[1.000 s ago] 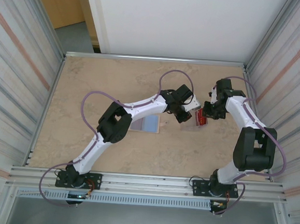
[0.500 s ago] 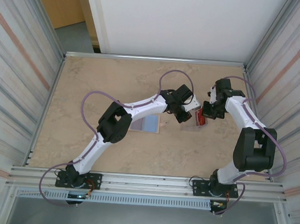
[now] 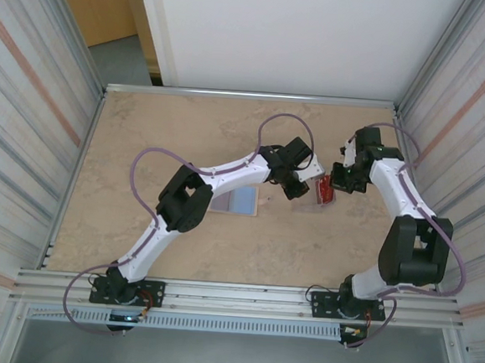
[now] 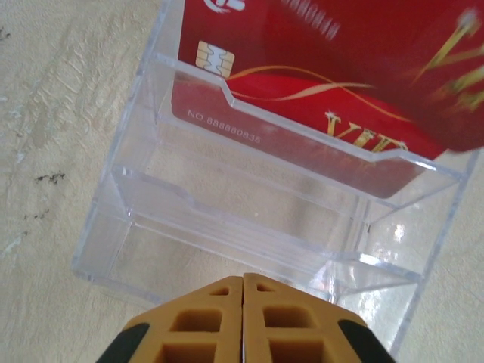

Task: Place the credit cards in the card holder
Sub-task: Pick up the credit card from the storage box, then insert the credit card into the card slot.

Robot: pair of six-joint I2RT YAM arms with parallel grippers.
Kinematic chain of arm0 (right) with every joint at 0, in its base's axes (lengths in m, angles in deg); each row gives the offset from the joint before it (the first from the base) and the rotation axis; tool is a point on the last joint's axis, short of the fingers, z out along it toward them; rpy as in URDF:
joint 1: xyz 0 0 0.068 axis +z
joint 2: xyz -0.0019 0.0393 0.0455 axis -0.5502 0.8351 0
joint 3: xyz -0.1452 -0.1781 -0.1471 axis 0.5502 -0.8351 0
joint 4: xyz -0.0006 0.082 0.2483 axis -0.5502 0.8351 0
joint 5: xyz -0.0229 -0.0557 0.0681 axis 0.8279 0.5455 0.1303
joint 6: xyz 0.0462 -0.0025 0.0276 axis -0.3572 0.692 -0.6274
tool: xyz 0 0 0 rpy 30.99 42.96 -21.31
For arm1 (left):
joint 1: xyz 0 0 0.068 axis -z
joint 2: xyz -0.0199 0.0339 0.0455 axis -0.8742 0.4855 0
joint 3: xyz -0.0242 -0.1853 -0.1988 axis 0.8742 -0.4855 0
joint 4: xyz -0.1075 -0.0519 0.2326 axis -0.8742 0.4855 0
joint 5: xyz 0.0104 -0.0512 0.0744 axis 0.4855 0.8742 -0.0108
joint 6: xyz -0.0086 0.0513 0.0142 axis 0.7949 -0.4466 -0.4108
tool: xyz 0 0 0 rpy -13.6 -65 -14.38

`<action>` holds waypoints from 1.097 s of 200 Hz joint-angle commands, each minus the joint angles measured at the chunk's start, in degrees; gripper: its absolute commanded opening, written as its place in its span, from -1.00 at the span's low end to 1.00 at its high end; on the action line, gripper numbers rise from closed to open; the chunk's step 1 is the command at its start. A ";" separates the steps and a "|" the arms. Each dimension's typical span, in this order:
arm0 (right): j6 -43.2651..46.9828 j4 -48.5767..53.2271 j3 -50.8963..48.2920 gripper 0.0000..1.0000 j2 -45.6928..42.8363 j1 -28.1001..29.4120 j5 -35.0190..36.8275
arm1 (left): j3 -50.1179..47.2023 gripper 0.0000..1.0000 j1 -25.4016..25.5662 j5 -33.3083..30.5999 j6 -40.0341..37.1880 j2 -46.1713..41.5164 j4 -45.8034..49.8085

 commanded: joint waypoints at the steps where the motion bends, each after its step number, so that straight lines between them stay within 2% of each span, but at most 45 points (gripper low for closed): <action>1: -0.68 3.15 3.02 -1.00 -4.52 -1.04 -2.88 | 1.12 -0.66 -0.02 -1.64 -1.76 -6.96 3.82; 24: -1.91 4.09 4.19 -1.00 -7.02 -1.32 -5.92 | 0.00 -0.31 -0.47 -1.46 -1.72 -11.75 3.99; 45: -4.40 3.13 3.65 -1.00 -9.12 -1.27 -10.60 | -3.93 -0.11 -1.25 -0.66 -1.69 -17.93 3.58; 67: -9.85 -2.56 0.28 -1.00 -11.94 -0.22 -15.96 | -11.21 -0.01 -3.21 1.11 -1.31 -24.45 2.80; 91: -15.18 -9.42 -3.31 -1.00 -13.54 4.03 -18.40 | -19.52 0.00 -7.26 2.35 -1.25 -31.57 4.52; 117: -19.67 -17.63 -6.01 -1.00 -12.33 10.18 -20.08 | -28.69 -0.14 -15.96 5.55 1.37 -38.31 6.84; 140: -22.29 -24.86 -7.42 -1.00 -8.41 15.63 -21.61 | -40.45 -0.43 -25.53 10.52 6.29 -45.30 2.82; 155: -22.86 -26.91 -6.65 -1.00 -4.34 18.71 -21.70 | -44.41 -0.64 -29.58 12.67 7.63 -46.94 2.69; 169: -23.43 -28.49 -6.11 -1.00 -1.03 20.95 -21.67 | -46.69 -0.77 -31.22 13.55 8.04 -46.74 3.03; 197: -25.67 -33.80 -6.63 -1.00 3.98 24.15 -22.09 | -52.50 -0.99 -31.62 14.91 7.94 -47.61 -2.20; 219: -27.30 -37.14 -6.65 -1.00 7.55 26.10 -22.65 | -53.55 -1.00 -31.57 14.58 7.49 -45.70 -2.69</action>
